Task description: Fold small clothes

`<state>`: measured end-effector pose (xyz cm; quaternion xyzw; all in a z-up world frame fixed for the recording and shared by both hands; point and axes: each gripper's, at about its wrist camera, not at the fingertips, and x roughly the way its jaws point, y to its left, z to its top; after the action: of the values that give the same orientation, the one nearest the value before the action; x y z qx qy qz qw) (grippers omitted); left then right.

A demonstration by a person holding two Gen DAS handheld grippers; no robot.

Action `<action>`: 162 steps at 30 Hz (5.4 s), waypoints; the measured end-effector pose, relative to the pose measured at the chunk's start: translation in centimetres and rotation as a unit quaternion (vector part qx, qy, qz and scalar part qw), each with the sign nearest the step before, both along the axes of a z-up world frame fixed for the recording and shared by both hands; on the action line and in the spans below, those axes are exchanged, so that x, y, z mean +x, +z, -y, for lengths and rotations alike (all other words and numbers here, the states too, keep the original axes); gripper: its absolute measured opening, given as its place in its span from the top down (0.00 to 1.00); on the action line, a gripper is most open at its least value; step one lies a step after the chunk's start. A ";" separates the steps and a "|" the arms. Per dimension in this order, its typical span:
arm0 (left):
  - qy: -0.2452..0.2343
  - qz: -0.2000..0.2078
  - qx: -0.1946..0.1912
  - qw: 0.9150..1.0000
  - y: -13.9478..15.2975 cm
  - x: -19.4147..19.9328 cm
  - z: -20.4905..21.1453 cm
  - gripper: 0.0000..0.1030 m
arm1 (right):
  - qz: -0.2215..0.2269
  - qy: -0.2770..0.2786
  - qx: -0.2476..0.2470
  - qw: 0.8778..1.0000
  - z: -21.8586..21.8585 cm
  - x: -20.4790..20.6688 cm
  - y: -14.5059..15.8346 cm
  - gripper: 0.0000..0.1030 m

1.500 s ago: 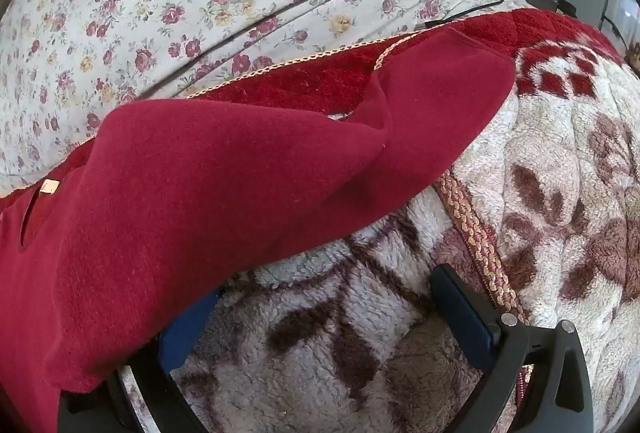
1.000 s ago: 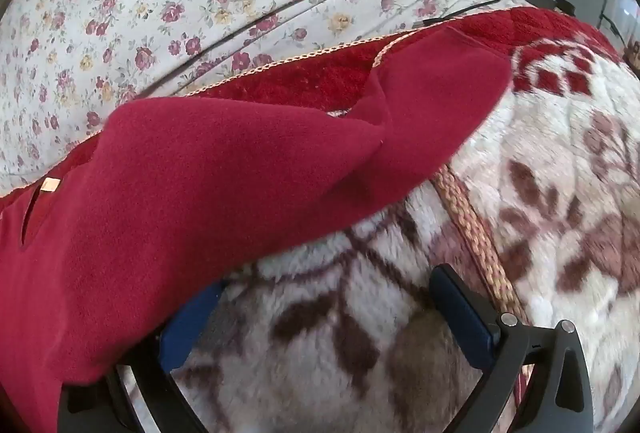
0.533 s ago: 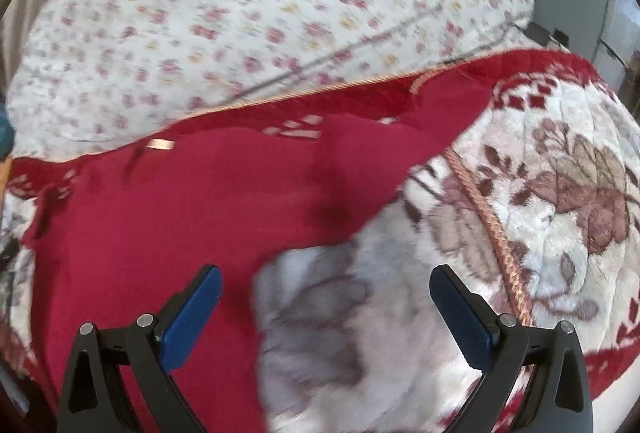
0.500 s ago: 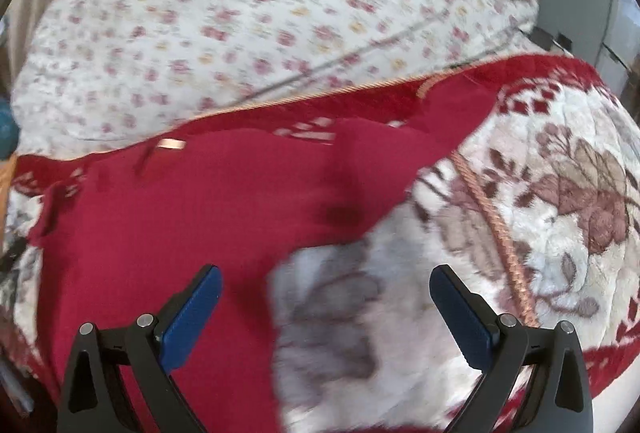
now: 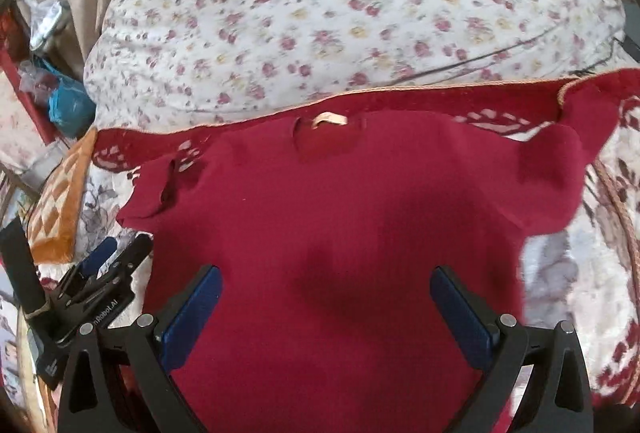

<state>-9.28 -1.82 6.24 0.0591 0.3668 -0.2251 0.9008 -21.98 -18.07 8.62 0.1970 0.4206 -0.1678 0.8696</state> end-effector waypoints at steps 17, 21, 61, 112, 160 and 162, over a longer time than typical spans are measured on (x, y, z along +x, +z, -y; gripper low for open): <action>-0.005 -0.012 0.007 1.000 -1.1 0.6 1.4 0.22 | -0.020 -0.018 -0.058 0.998 0.6 2.4 -2.6 0.00; -0.003 -0.012 0.011 1.000 -1.3 0.8 1.6 0.22 | -0.022 -0.015 -0.055 0.998 0.7 2.7 -3.1 0.00; 0.008 -0.021 0.022 0.999 -1.9 1.6 1.5 0.22 | -0.039 -0.009 -0.050 0.998 0.3 3.4 -5.0 0.00; 0.199 -0.099 -0.009 0.975 -2.6 8.7 -7.9 0.22 | 0.042 0.195 0.074 0.977 -7.8 19.8 -3.6 0.20; 0.193 -0.113 -0.003 0.975 -2.7 9.0 -6.7 0.22 | 0.032 0.220 0.107 0.969 -8.5 24.4 -5.9 0.89; 0.199 -0.111 -0.007 0.974 -2.6 9.0 -7.1 0.22 | 0.048 0.218 0.114 0.968 -8.3 24.0 -5.1 0.92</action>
<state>-0.26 5.25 3.67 -0.0465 0.4671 -0.0492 0.8816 2.02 -9.79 3.47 0.2066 0.4272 0.0844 0.8762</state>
